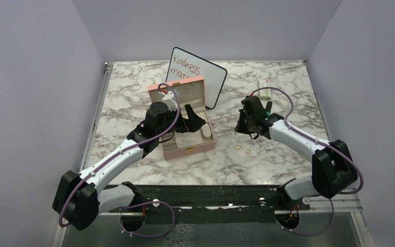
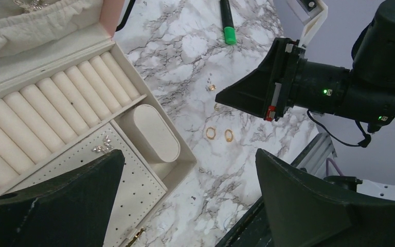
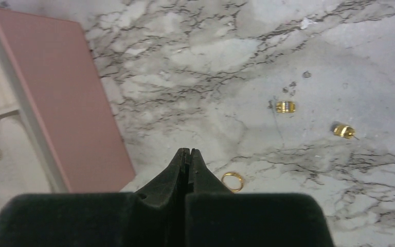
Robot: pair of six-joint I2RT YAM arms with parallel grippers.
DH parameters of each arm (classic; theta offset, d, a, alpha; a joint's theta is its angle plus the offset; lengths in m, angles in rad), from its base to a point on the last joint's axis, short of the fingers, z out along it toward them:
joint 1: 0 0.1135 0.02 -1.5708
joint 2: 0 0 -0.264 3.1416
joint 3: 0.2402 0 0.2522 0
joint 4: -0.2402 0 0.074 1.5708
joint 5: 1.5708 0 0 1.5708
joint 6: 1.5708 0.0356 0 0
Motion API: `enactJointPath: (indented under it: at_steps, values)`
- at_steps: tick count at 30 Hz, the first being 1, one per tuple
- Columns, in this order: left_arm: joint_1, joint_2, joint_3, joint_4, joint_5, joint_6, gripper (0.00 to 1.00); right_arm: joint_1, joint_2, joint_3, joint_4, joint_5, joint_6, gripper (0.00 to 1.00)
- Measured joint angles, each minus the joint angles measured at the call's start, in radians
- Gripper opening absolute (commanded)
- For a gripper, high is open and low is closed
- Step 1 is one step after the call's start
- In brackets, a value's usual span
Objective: Organize the mixed jewelry
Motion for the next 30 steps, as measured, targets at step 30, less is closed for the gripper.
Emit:
enactJointPath:
  at_steps: [30]
  values:
    - [0.000,-0.047,-0.111,0.323,0.181,-0.314,0.99,-0.035,-0.160,-0.069,0.438,-0.796,0.502,0.01]
